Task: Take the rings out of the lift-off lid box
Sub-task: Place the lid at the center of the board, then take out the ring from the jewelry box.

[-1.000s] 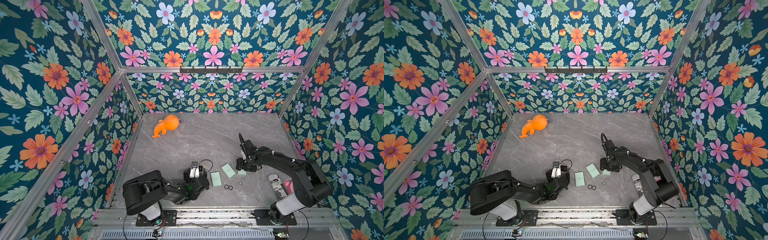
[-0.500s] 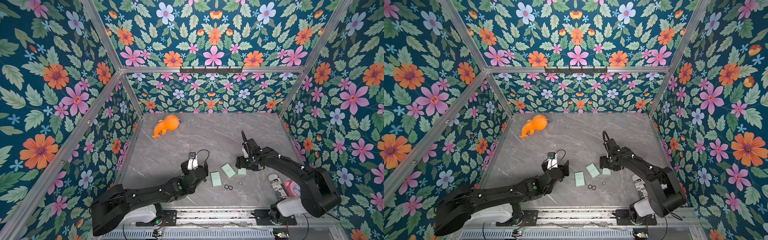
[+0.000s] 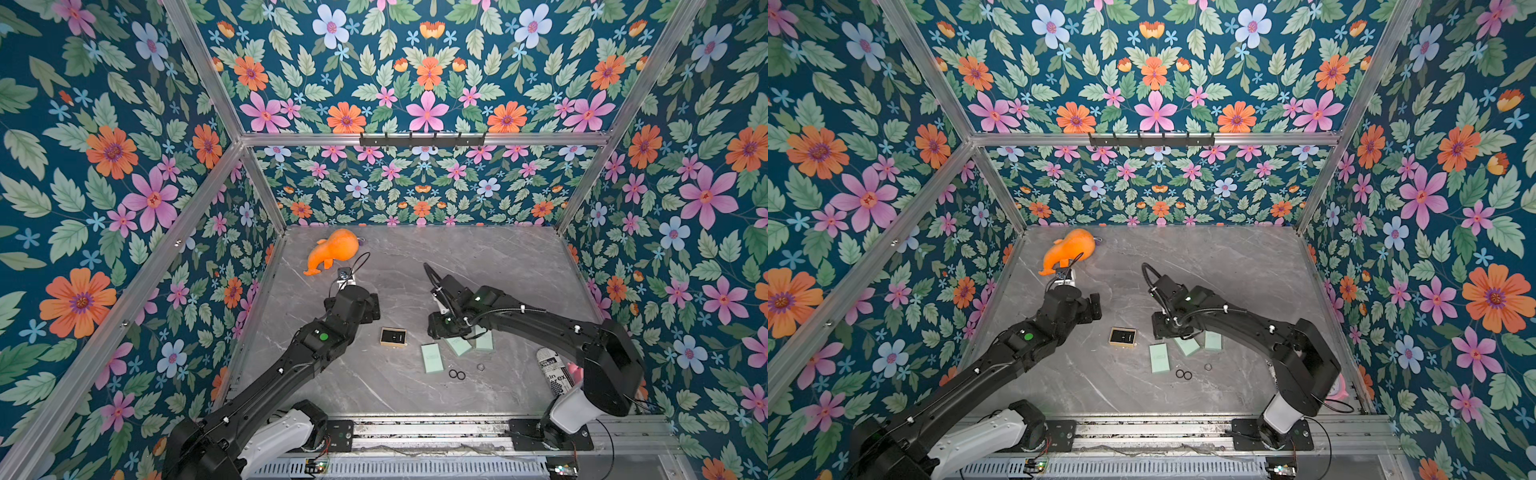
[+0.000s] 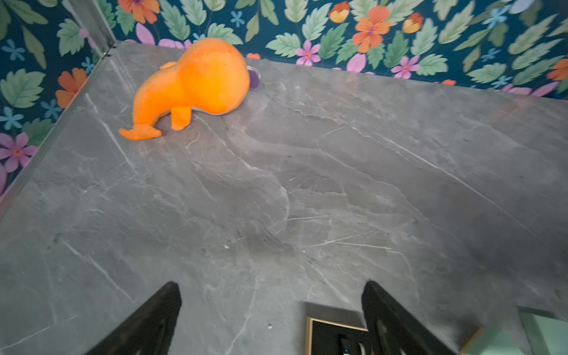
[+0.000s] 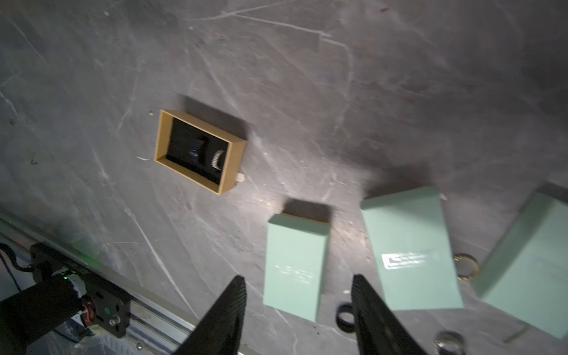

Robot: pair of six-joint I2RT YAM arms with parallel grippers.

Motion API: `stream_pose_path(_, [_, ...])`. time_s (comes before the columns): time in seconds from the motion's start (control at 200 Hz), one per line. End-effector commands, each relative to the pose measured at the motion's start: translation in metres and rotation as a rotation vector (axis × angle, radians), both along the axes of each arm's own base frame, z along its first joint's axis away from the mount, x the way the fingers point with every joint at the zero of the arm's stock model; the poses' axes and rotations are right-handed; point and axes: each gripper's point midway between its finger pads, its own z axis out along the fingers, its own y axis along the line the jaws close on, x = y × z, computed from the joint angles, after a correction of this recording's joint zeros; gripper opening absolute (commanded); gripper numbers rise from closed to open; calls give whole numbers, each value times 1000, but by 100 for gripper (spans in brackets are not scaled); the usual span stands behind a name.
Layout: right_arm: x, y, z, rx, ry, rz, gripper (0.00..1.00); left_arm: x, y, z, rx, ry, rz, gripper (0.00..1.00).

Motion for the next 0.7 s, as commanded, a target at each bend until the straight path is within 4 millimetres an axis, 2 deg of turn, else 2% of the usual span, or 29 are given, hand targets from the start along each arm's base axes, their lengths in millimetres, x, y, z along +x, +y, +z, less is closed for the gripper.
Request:
stream_pose_path(0.0, [-4, 13, -13, -58, 43, -23, 52, -7, 15, -13, 46, 86, 7, 95])
stream_pose_path(0.085, [-2, 31, -16, -62, 46, -14, 50, -4, 22, -19, -6, 94, 30, 95])
stream_pose_path(0.225, [3, 54, -22, -39, 61, -12, 48, -2, 41, -16, -36, 97, 87, 93])
stream_pose_path(0.49, [8, 81, -38, -56, 93, 4, 44, -5, 42, -22, -51, 126, 82, 90])
stream_pose_path(0.695, [14, 90, -45, -81, 95, 4, 43, -6, 35, -25, -83, 143, 62, 89])
